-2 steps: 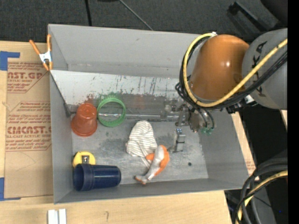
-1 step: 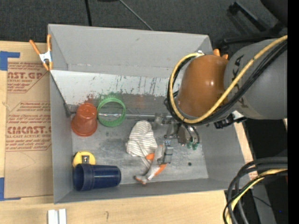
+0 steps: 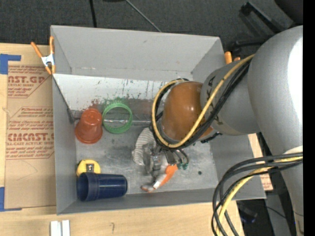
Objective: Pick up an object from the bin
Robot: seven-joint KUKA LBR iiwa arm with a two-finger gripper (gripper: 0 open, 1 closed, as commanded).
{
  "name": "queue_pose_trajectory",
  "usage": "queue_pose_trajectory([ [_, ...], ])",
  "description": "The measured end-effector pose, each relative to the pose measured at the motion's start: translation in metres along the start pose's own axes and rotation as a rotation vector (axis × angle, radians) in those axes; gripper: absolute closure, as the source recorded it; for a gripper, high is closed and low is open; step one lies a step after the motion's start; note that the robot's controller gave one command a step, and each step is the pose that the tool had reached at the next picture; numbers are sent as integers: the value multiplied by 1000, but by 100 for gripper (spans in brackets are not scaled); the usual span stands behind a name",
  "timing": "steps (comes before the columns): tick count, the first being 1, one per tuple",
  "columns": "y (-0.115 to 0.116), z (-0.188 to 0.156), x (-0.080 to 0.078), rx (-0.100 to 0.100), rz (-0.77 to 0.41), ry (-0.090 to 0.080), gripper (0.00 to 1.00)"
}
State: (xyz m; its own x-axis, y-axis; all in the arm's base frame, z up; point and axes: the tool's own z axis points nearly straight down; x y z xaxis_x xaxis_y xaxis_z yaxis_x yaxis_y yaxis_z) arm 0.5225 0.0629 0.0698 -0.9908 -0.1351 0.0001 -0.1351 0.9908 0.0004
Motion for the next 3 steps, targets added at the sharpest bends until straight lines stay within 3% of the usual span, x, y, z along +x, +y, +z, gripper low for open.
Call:
queue_pose_trajectory([
  [1,0,0,0,0,0,0,100],
  [3,42,-35,-9,-1,19,-3,100],
])
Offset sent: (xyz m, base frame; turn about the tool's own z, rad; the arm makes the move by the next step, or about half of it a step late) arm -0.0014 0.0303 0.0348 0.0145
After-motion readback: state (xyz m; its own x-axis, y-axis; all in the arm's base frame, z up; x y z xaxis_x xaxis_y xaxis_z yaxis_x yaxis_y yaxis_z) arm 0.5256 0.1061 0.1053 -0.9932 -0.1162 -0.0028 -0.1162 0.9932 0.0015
